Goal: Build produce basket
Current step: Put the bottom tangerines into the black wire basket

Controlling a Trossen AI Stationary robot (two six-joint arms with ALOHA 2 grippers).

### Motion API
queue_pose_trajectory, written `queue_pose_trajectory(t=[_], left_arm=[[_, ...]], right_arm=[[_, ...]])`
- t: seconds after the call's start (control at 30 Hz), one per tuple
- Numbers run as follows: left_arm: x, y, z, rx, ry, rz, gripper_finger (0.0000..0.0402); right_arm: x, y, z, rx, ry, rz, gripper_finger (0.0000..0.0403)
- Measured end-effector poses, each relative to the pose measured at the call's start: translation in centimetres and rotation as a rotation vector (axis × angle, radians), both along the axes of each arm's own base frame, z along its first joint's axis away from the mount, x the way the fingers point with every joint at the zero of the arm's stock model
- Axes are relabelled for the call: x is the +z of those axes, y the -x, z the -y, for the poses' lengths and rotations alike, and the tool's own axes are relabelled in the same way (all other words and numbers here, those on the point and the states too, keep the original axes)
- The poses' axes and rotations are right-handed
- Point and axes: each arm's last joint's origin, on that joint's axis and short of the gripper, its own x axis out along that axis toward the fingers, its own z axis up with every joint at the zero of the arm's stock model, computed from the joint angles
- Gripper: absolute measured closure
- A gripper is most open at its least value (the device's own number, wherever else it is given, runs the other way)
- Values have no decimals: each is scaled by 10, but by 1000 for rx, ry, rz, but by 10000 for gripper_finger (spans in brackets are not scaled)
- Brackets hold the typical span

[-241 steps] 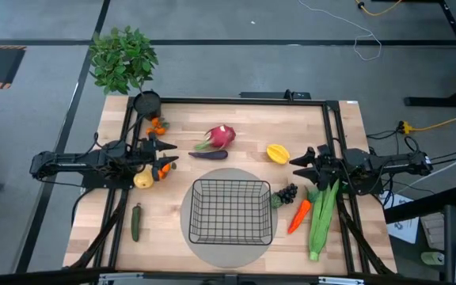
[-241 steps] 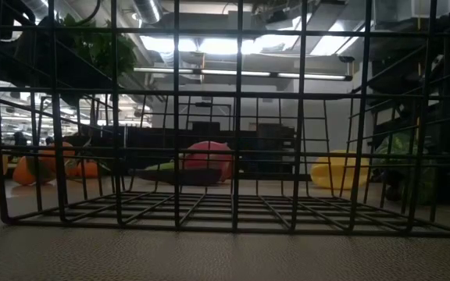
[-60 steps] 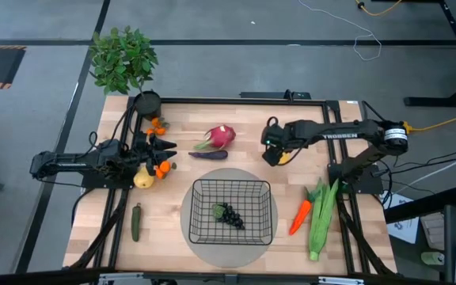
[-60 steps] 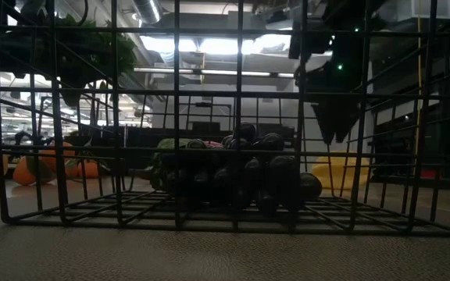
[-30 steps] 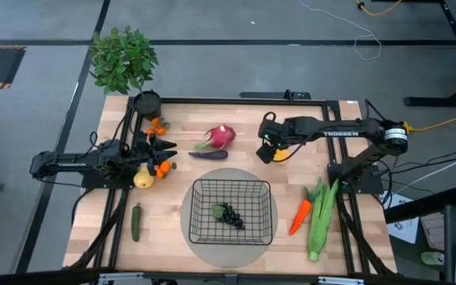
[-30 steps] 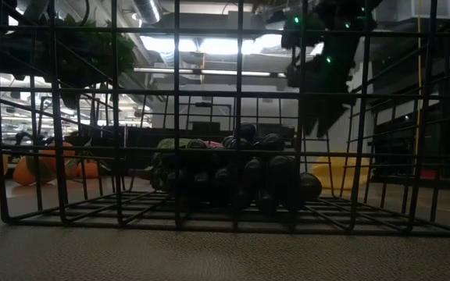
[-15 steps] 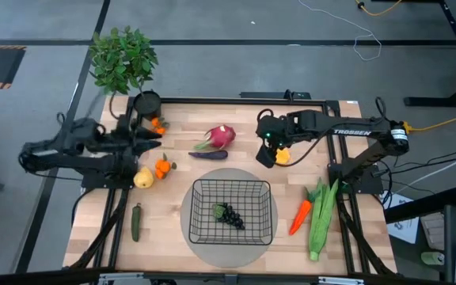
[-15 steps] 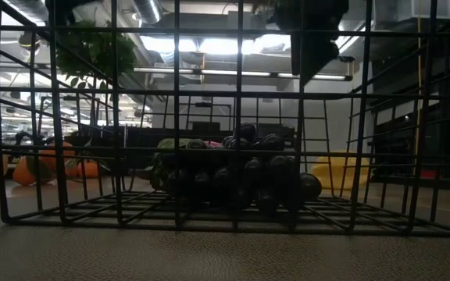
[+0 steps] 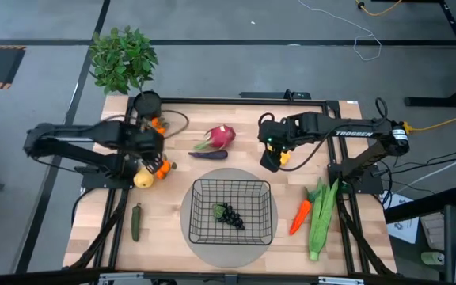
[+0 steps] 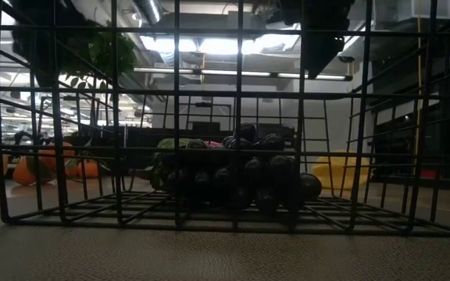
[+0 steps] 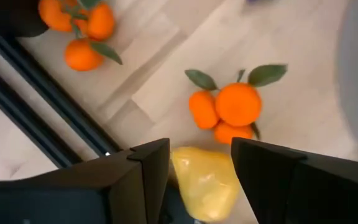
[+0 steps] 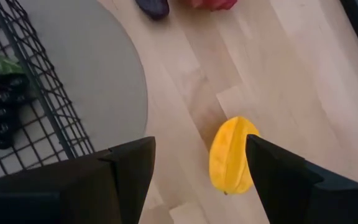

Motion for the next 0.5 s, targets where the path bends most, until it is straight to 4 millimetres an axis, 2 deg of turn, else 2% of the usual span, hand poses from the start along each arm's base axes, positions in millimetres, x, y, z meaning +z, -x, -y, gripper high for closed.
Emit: queue_pose_trajectory(t=[0.1,0.27,0.4,0.5], left_arm=[[-18,-16,0,-76,10,-63,240],[-34,-32,0,-207,26,-199,240],[-41,-40,0,-213,30,-233,240],[-44,-48,-1,-203,23,-194,240]], right_arm=[[0,1,-2,-1,-3,-12,165],[-1,3,-3,3,-4,-35,165],[-1,3,-3,4,-3,-35,166],[-1,3,-3,3,-3,-35,166]])
